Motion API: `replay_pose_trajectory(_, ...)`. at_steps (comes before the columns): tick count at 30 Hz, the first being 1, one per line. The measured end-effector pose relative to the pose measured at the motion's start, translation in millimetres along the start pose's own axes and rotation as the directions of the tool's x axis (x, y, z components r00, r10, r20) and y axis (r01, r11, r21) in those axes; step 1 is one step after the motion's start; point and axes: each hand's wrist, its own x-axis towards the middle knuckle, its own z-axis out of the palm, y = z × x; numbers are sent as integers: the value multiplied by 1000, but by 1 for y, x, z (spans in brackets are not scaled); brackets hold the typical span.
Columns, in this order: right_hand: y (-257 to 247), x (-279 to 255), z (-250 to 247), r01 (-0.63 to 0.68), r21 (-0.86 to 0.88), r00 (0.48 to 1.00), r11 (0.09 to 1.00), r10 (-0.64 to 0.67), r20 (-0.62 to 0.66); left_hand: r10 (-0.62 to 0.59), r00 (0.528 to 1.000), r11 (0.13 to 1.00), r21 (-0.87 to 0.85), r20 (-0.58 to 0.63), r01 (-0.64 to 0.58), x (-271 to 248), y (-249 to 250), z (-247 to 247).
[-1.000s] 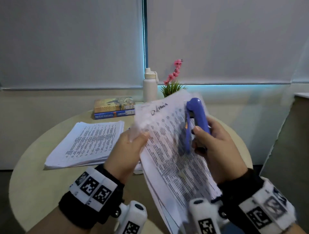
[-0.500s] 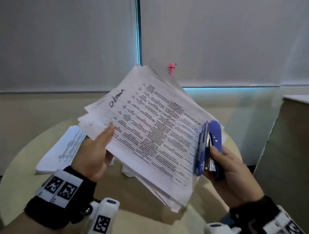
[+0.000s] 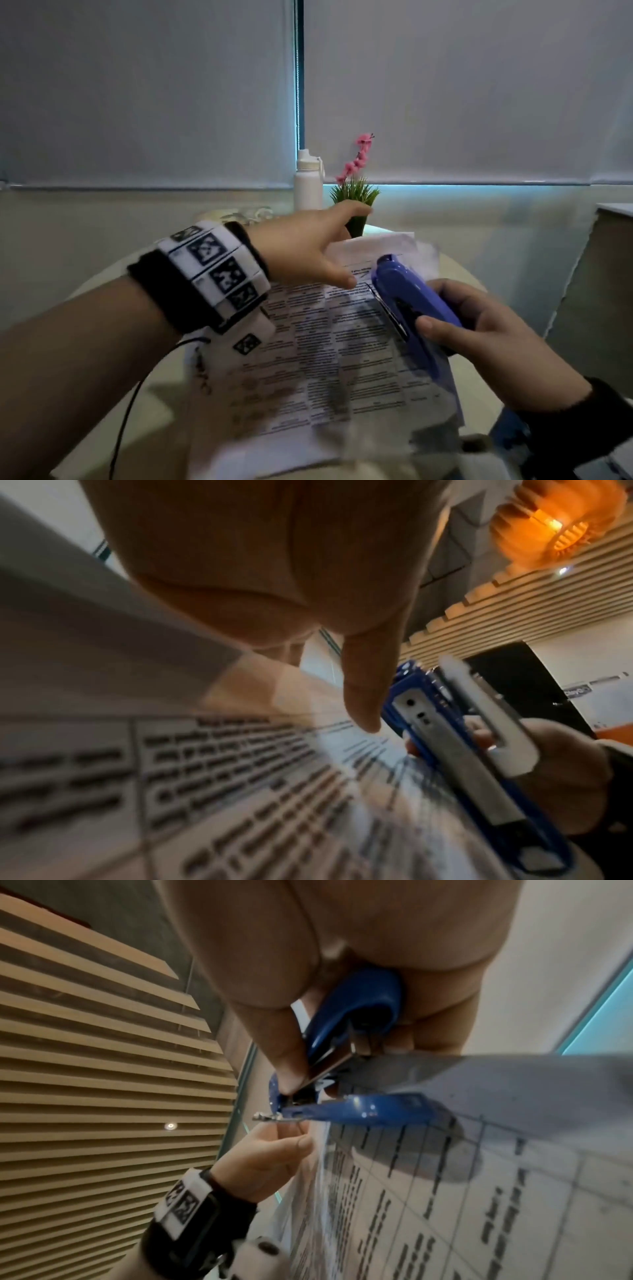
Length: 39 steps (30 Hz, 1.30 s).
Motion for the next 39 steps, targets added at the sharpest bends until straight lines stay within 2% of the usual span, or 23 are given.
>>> replay_pose_trajectory(3, 3, 0, 1, 7, -39, 1000, 999, -7, -11, 82, 996, 993, -90, 19, -80, 15, 3, 0)
replay_pose_trajectory(5, 8, 0, -3, 36, -169, 997, 985, -48, -67, 115, 992, 957, -275, 56, -96, 16, 1, 0)
replay_pose_trajectory(8, 14, 0, -7, 87, -510, 960, 856, -209, -187, 188, 979, 907, -397, 77, -143, 13, 0, 3)
replay_pose_trajectory(12, 7, -2, -6, 119, -717, 905, 687, -373, -207, 195, 973, 939, -309, 120, -150, 13, -3, 2)
replay_pose_trajectory(14, 5, -3, -4, 120, -778, 895, 617, -406, -184, 165, 975, 927, -361, 151, -101, 13, -3, 2)
replay_pose_trajectory(17, 0, -5, 1, 120, -806, 899, 579, -408, -159, 137, 978, 880, -472, 157, -47, 12, 0, 5)
replay_pose_trajectory(24, -12, -3, 9, 114, -869, 905, 482, -411, -109, 163, 968, 902, -427, 192, -67, 12, 7, 12)
replay_pose_trajectory(27, -13, -2, 7, 139, -862, 913, 487, -400, -79, 176, 966, 901, -426, 190, -81, 8, 10, 16)
replay_pose_trajectory(31, -13, -6, 0, 147, -846, 925, 512, -375, -66, 138, 973, 912, -406, 187, -51, 8, 1, 13)
replay_pose_trajectory(39, -15, -8, 3, 142, -863, 921, 484, -385, -64, 140, 976, 924, -377, 165, -69, 7, 0, 14)
